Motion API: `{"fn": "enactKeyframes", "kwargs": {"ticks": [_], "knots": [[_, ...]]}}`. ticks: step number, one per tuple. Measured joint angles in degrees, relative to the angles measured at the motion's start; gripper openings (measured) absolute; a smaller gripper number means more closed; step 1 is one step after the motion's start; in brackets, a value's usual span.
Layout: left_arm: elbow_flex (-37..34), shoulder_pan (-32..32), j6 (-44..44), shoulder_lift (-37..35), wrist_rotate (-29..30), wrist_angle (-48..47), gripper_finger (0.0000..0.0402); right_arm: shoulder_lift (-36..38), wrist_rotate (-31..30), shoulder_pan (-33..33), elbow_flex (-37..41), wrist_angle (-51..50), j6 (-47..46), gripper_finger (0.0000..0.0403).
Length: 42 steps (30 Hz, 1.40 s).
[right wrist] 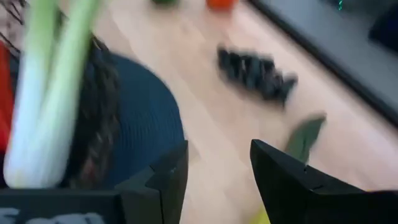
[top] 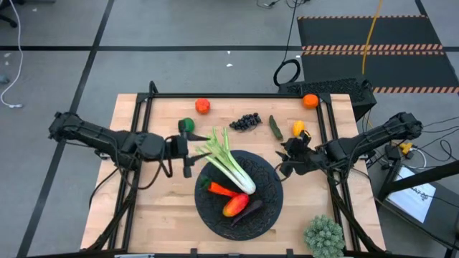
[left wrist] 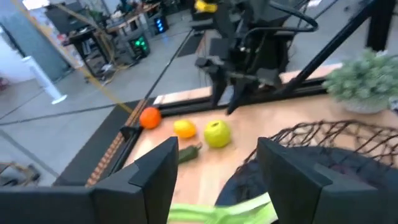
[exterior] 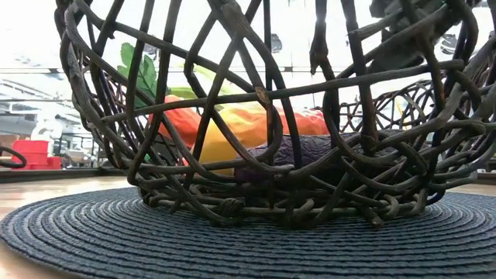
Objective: Build produce basket
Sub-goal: Put the green apple into the black mesh basket
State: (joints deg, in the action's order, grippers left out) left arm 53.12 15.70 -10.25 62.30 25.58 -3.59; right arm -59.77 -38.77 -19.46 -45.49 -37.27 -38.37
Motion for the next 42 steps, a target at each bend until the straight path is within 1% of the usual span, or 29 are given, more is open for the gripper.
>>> {"fn": "enactKeyframes", "kwargs": {"ticks": [3,5,10,13,16,20,23,26,30,34,37,42], "knots": [[0.00,-0.83,0.20,-0.22,-0.05,-2.52,0.0205,0.00,4.09,1.64,0.02,-3.63,-1.29,0.0184],[0.00,-1.11,1.07,-0.20,-0.11,-3.63,0.0201,0.02,5.66,2.74,0.02,-6.26,-1.21,0.0198],[-0.01,-1.07,3.76,0.39,-0.15,-6.39,0.0194,-0.16,8.87,5.08,0.04,-12.99,-1.19,0.0246],[-0.02,-0.89,4.89,0.33,-0.19,-7.60,0.0193,-0.35,10.74,6.10,1.45,-13.59,-0.73,0.0280],[-0.02,-0.89,5.06,0.35,-0.19,-8.33,0.0192,-0.35,13.32,6.80,4.41,-11.37,0.05,0.0312],[-0.02,-0.89,5.04,0.33,-0.19,-8.24,0.0191,-0.37,12.78,7.71,8.06,-9.69,1.19,0.0347],[-0.02,-0.89,5.02,0.34,-0.19,-8.25,0.0191,-0.37,9.77,8.79,9.81,-8.95,1.61,0.0362],[-0.02,-0.89,5.02,0.33,-0.18,-8.21,0.0191,-0.35,9.09,10.38,11.55,-6.62,2.10,0.0366],[-0.02,-0.89,5.06,0.33,-0.17,-8.19,0.0191,-0.35,11.65,13.01,14.32,-1.02,5.28,0.0362],[-0.02,-0.89,5.17,0.33,-0.17,-8.16,0.0191,-0.37,12.31,15.69,17.04,2.77,7.14,0.0354],[-0.02,-0.89,5.24,0.33,-0.17,-8.16,0.0191,-0.33,13.03,17.38,17.47,3.66,7.73,0.0342],[-0.02,-0.89,5.24,0.33,-0.17,-8.14,0.0191,-0.28,13.41,18.48,17.50,3.62,7.80,0.0309]]}}
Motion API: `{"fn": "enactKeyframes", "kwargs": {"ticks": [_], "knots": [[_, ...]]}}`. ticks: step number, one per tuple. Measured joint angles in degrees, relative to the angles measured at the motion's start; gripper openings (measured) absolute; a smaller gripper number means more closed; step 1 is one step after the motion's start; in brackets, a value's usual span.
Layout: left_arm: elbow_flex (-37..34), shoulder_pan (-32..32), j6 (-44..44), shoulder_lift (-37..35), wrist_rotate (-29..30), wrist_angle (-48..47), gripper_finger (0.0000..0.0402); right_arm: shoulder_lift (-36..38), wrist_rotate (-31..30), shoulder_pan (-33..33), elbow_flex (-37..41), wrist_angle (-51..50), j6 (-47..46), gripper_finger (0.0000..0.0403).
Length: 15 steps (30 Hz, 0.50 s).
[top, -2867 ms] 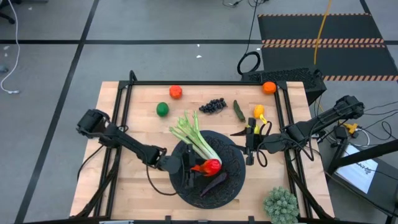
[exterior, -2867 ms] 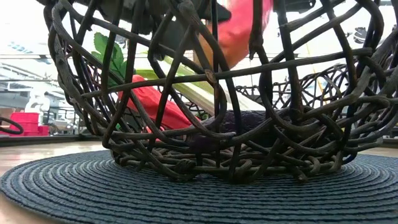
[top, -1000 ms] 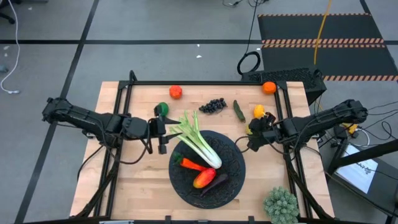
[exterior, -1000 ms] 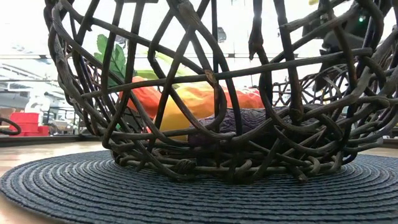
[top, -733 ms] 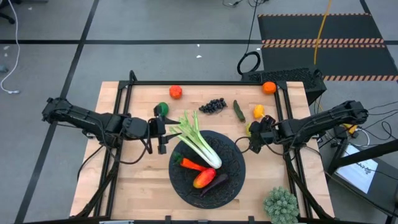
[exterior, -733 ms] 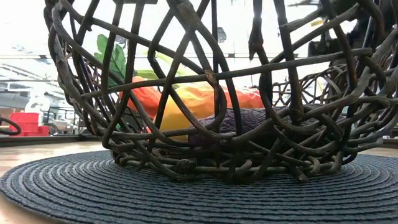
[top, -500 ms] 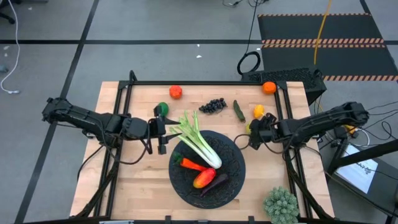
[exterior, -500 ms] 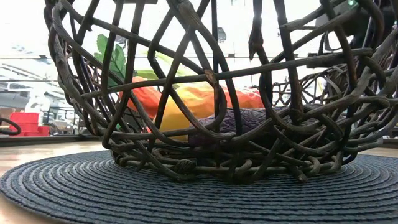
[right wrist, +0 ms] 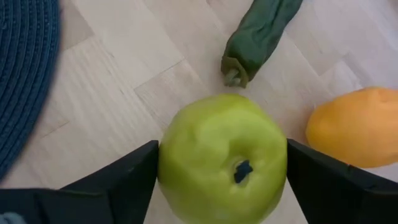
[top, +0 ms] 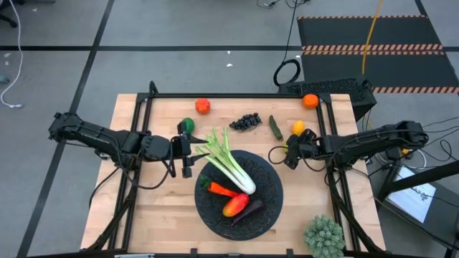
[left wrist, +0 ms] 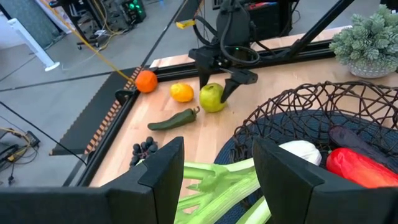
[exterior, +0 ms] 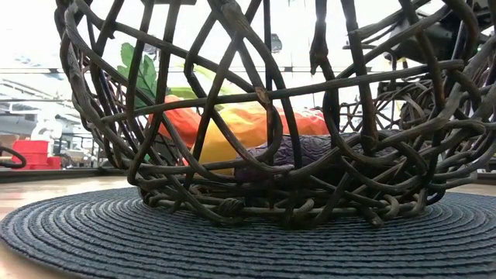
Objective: Build produce basket
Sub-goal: Put the green apple into the black mesh basket
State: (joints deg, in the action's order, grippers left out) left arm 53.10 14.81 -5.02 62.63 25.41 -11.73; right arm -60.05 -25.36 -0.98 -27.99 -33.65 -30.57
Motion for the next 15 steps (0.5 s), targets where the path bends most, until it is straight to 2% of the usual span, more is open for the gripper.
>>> {"fn": "enactKeyframes", "kwargs": {"ticks": [6,11,15], "knots": [[0.00,0.00,0.59,0.00,0.00,0.00,0.0191,0.36,2.04,0.09,0.03,1.01,-1.52,0.0299],[0.00,0.00,0.81,0.00,0.00,0.02,0.0191,2.17,11.10,0.00,-2.33,1.64,-4.91,0.0301],[0.00,0.00,0.83,0.00,0.00,0.02,0.0191,4.84,15.39,0.05,-5.90,1.93,-6.94,0.0298]]}}
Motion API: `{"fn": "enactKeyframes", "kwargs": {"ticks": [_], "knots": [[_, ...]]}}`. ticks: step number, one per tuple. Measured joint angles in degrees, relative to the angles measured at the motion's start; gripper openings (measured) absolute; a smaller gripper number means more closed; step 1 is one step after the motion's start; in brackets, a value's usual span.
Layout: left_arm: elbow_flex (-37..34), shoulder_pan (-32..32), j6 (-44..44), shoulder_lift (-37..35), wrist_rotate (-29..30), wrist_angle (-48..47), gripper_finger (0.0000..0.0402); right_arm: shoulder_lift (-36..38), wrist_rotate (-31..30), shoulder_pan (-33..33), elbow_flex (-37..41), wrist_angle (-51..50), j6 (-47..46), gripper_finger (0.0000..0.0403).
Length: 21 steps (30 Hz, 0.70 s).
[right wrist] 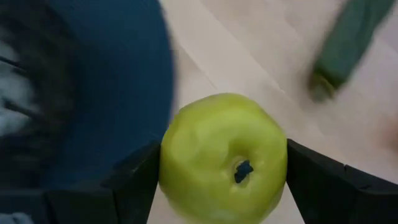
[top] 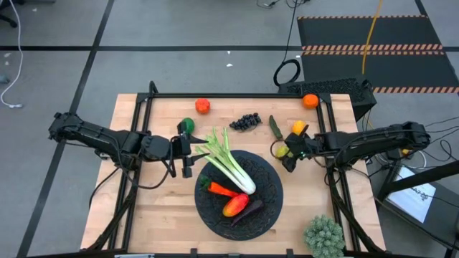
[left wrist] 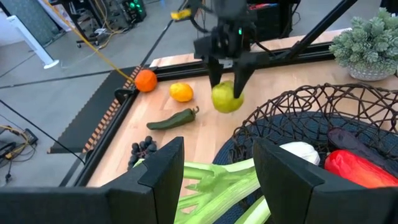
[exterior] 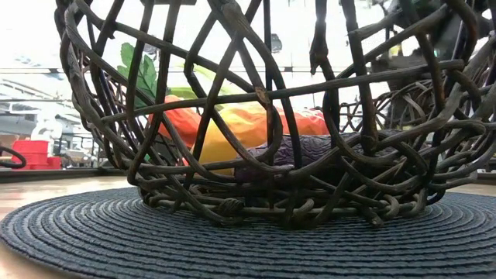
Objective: Build produce basket
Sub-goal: Put the green apple into the black mesh basket
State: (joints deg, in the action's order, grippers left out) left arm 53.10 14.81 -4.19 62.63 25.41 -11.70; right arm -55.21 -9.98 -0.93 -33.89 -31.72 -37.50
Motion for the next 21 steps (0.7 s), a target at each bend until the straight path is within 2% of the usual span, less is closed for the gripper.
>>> {"fn": "enactKeyframes", "kwargs": {"ticks": [8,13,21], "knots": [[0.00,0.00,0.24,0.00,0.02,-0.02,0.0191,4.72,-1.92,-1.73,-6.47,3.37,2.33,0.0298],[0.00,0.00,0.35,0.00,0.02,-0.13,0.0191,6.02,-1.86,-5.04,-6.75,11.27,4.24,0.0298],[0.00,0.00,0.46,0.00,0.02,-1.42,0.0191,4.91,-3.92,-11.43,-6.73,18.50,5.81,0.0298]]}}
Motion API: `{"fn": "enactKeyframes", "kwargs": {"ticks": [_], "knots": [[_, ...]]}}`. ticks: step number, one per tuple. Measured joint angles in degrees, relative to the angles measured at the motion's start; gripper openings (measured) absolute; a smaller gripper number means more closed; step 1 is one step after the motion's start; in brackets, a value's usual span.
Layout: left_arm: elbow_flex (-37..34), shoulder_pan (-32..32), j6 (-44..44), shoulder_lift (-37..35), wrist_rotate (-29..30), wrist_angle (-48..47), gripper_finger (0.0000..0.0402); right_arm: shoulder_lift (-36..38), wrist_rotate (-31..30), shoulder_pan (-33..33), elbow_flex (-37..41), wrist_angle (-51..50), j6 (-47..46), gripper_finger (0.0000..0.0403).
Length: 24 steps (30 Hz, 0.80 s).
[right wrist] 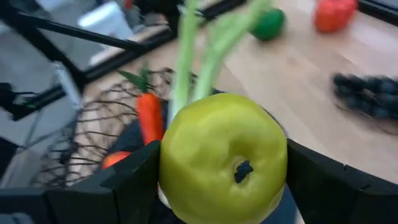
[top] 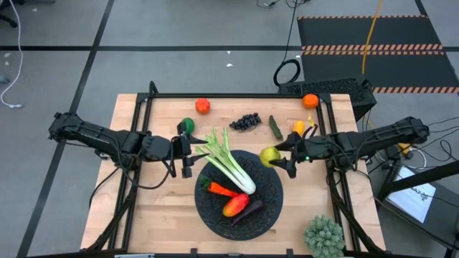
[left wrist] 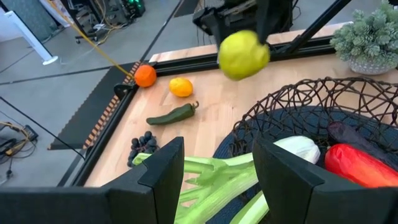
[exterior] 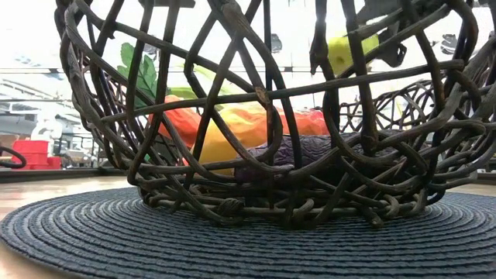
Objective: Build produce basket
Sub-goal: Put the green apple into the black mesh basket
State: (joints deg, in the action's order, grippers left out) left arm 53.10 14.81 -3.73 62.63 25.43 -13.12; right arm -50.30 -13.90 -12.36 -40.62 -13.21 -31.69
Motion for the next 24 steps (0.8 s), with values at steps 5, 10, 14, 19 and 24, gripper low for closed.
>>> {"fn": "enactKeyframes", "kwargs": {"ticks": [5,10,14,19,24], "knots": [[0.00,0.00,0.22,0.00,0.00,-0.43,0.0191,-1.28,-3.07,-4.58,0.00,8.26,4.01,0.0298],[0.00,0.00,0.48,0.00,0.00,-0.42,0.0191,-3.19,-6.09,-8.33,0.00,13.36,9.02,0.0298],[0.00,0.00,0.51,0.00,0.01,-0.42,0.0191,-4.67,-7.08,-10.63,0.00,18.01,14.83,0.0298],[0.00,0.00,0.88,0.00,0.02,-0.42,0.0191,-6.37,-7.05,-12.56,0.00,23.24,23.81,0.0298],[0.00,0.00,1.05,0.00,0.02,-0.40,0.0191,-6.78,-7.00,-12.89,0.00,26.61,32.06,0.0299]]}}
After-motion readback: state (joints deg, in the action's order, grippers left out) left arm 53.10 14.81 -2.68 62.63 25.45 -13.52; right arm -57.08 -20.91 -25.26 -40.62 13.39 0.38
